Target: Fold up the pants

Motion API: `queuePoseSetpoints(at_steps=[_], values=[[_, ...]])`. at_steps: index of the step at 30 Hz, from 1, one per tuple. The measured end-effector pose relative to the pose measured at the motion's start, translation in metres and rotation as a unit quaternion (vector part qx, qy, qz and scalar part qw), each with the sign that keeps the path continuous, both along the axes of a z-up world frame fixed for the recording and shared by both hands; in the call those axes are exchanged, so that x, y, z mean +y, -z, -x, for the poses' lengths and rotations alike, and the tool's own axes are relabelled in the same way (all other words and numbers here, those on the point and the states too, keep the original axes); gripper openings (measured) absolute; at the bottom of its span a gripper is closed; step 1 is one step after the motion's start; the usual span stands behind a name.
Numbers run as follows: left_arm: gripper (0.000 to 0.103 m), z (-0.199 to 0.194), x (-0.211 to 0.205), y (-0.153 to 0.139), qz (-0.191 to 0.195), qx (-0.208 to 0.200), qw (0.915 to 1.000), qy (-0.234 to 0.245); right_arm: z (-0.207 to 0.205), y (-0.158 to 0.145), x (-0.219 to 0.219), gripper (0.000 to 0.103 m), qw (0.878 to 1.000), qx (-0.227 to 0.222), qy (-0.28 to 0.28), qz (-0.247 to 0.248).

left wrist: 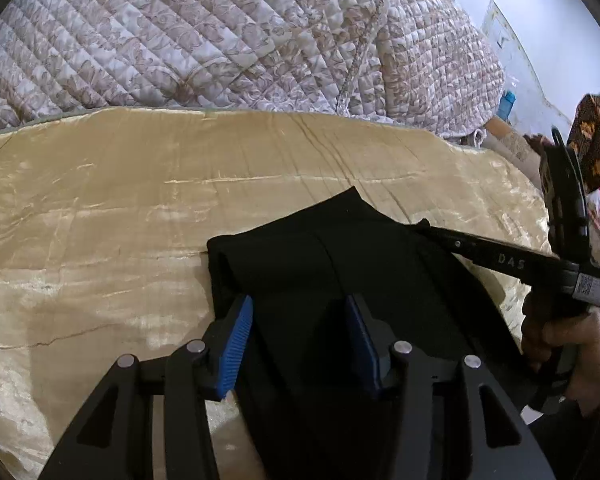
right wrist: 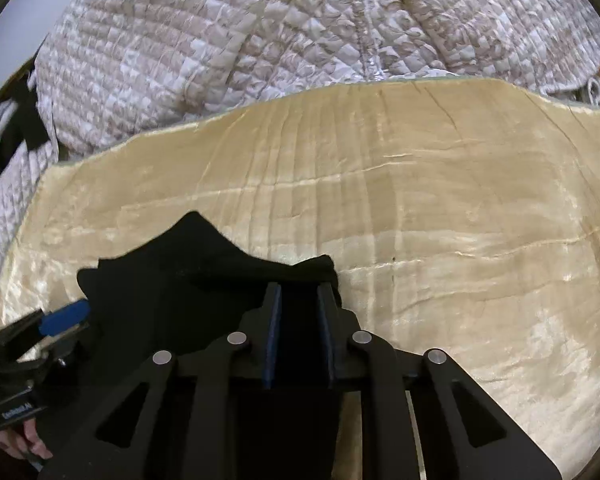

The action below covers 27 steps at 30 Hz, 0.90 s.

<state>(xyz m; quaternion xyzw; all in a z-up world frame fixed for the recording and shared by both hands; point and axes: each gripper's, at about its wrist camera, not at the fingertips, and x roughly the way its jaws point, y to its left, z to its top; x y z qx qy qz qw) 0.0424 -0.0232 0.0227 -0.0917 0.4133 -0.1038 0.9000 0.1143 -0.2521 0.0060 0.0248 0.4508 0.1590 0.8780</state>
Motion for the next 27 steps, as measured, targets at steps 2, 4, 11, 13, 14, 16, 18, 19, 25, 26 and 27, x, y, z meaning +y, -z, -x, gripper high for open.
queuePoseSetpoints(at_steps=[2, 4, 11, 13, 14, 16, 18, 19, 25, 26, 27], values=[[0.051, 0.001, 0.001, -0.004, -0.010, -0.001, 0.9999, -0.006, 0.004, -0.003, -0.005, 0.017, 1.000, -0.002, 0.020, 0.005], [0.050, 0.007, -0.002, -0.012, -0.031, -0.007, 0.9994, -0.017, 0.014, -0.010, -0.008, 0.019, 1.000, -0.009, 0.027, 0.004], [0.050, 0.048, -0.014, -0.027, -0.045, -0.027, 0.9986, -0.001, 0.079, -0.032, 0.008, 0.037, 0.998, -0.049, -0.001, 0.028], [0.050, 0.063, -0.018, -0.028, -0.037, -0.031, 0.9988, 0.004, 0.100, -0.031, 0.008, 0.038, 0.998, -0.051, -0.004, 0.022], [0.050, 0.072, -0.021, -0.029, -0.037, -0.035, 0.9987, 0.002, 0.113, -0.030, 0.008, 0.038, 0.999, -0.049, -0.004, 0.020], [0.045, 0.089, -0.025, -0.030, -0.037, -0.049, 0.9981, 0.001, 0.131, -0.025, 0.008, 0.038, 0.999, -0.049, -0.012, 0.017], [0.035, 0.100, -0.028, -0.024, -0.042, -0.044, 0.9982, 0.001, 0.144, -0.016, 0.008, 0.038, 0.999, -0.044, -0.016, 0.018], [0.033, 0.102, -0.029, -0.019, -0.043, -0.035, 0.9985, 0.004, 0.149, -0.010, 0.008, 0.038, 0.999, -0.039, -0.020, 0.014], [0.032, 0.106, -0.025, -0.007, -0.043, -0.034, 0.9985, 0.000, 0.152, -0.003, 0.014, 0.038, 0.998, -0.038, -0.029, 0.048], [0.032, 0.108, -0.024, -0.006, -0.042, -0.035, 0.9985, -0.001, 0.154, -0.006, 0.014, 0.038, 0.998, -0.042, -0.025, 0.045], [0.032, 0.109, -0.022, -0.004, -0.041, -0.036, 0.9985, -0.001, 0.155, -0.009, 0.012, 0.038, 0.998, -0.047, -0.023, 0.036]])
